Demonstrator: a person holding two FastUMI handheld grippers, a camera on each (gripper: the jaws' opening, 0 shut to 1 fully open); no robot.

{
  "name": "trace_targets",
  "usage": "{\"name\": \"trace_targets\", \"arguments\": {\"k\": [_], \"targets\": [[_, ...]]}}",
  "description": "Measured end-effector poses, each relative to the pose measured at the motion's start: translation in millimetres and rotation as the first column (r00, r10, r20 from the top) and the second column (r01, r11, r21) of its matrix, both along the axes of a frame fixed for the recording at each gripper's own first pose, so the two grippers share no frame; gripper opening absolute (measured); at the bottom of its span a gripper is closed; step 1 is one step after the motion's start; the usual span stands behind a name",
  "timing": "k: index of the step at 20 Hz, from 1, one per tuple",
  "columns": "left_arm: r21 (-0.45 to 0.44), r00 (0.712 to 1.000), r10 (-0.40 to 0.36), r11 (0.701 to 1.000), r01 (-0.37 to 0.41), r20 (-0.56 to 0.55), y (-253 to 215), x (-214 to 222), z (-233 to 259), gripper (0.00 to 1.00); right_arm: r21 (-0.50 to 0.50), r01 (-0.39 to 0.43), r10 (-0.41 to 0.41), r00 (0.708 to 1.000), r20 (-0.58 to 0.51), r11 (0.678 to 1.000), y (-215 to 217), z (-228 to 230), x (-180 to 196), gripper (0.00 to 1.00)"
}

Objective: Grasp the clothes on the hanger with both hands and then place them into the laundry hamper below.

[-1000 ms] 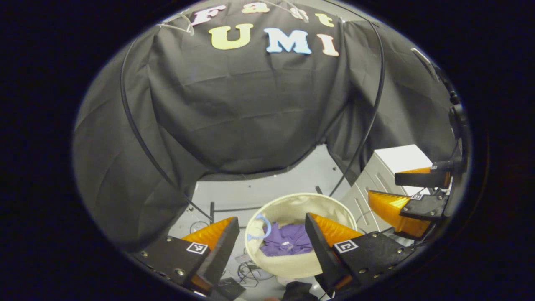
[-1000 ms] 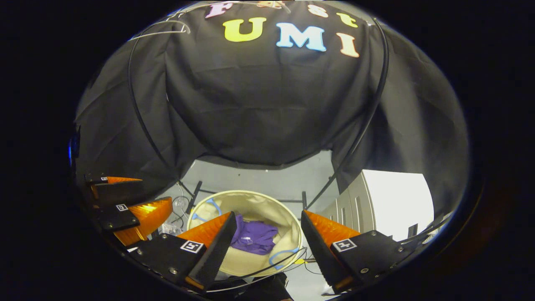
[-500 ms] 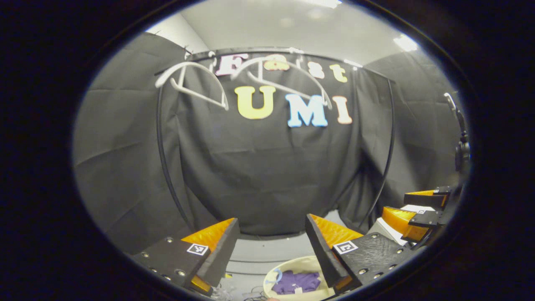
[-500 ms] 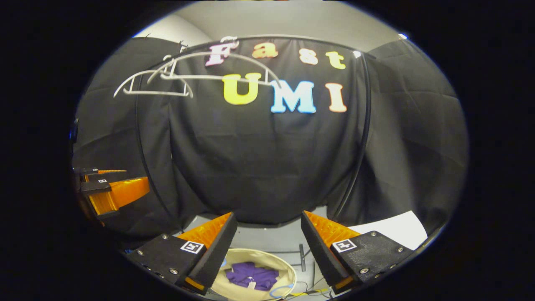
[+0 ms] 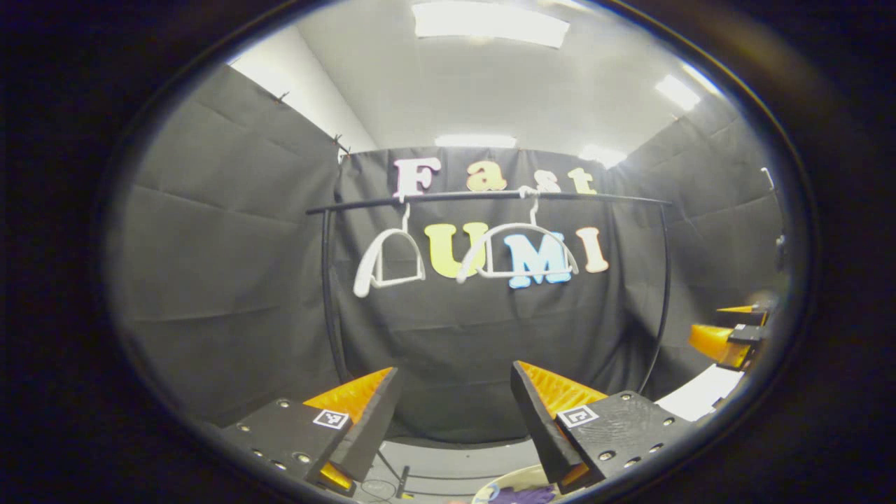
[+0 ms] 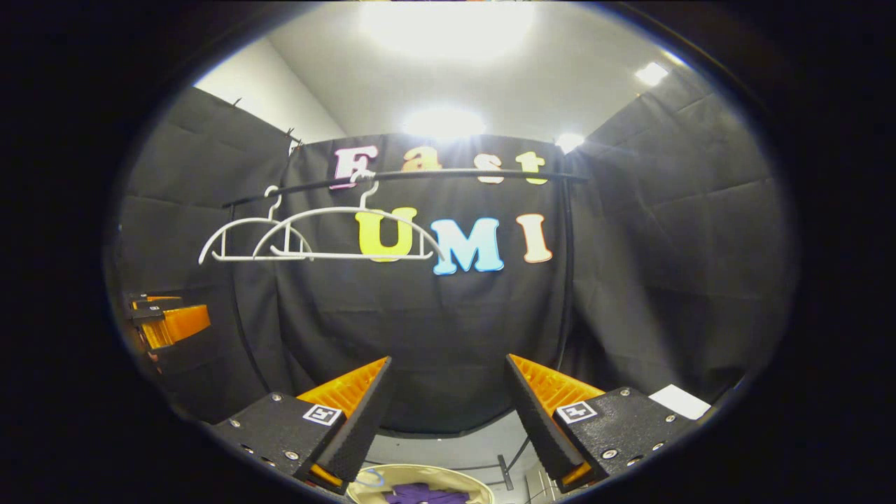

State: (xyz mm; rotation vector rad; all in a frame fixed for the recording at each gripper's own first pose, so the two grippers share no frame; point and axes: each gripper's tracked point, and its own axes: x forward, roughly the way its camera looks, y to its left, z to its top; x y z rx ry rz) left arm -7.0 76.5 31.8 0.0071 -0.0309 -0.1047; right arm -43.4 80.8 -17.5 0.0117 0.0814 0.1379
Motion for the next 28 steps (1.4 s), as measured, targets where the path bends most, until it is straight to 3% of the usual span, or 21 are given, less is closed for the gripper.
{"name": "trace_targets", "arguments": {"k": [1,2,5,6,13,14,19,20,22,25,26,28], "targets": [[-0.003,1.000,0.007,1.000,-0.007,0.009,5.5,-11.6,2.9,0.86,0.016,0.010,-0.010,1.000,0.010,1.000,-4.5,5.9,-4.8,0.94],[-0.003,1.000,0.018,1.000,-0.018,0.019,11.4,-17.6,7.3,0.97,0.040,0.013,-0.014,1.000,0.011,0.999,-6.8,8.8,-10.1,0.94],[0.015,0.998,0.052,0.998,-0.053,0.039,30.6,-28.0,15.2,0.85,0.057,0.030,-0.030,0.999,0.013,0.998,-13.1,12.4,-21.8,0.95],[0.017,0.998,0.058,0.998,-0.059,0.032,34.5,-28.4,16.8,0.97,0.054,0.041,-0.042,0.999,0.016,0.998,-17.7,12.4,-22.6,0.95],[-0.004,0.996,0.071,0.997,-0.071,0.050,40.6,-29.4,19.5,0.97,0.059,0.091,-0.093,0.995,0.040,0.994,-28.1,22.0,-23.5,0.94],[-0.003,0.996,0.071,0.997,-0.071,0.049,41.1,-29.3,19.8,0.85,0.058,0.092,-0.094,0.995,0.045,0.994,-28.6,24.3,-22.9,0.94],[-0.014,0.997,0.076,0.997,-0.075,0.028,44.5,-32.0,13.1,0.85,0.029,0.100,-0.102,0.992,0.069,0.995,-31.1,26.1,-19.8,0.94],[-0.013,0.996,0.081,0.997,-0.081,0.023,45.1,-30.9,11.1,0.92,0.027,0.100,-0.102,0.993,0.067,0.995,-30.7,23.4,-19.5,0.94],[-0.015,0.996,0.086,0.996,-0.086,0.014,45.0,-31.1,8.6,0.87,0.028,0.101,-0.103,0.993,0.065,0.994,-29.3,22.0,-17.4,0.94],[-0.016,0.996,0.083,0.996,-0.082,0.017,40.0,-29.0,9.4,0.91,0.028,0.099,-0.100,0.993,0.062,0.995,-27.3,18.9,-12.9,0.94],[-0.013,0.997,0.081,0.997,-0.081,0.017,37.5,-27.2,10.2,0.85,0.029,0.096,-0.097,0.993,0.060,0.995,-26.0,17.4,-12.6,0.94],[-0.015,0.997,0.078,0.997,-0.077,0.019,33.9,-30.6,9.7,0.85,0.030,0.097,-0.098,0.994,0.055,0.995,-26.7,15.3,-12.0,0.92]]}}
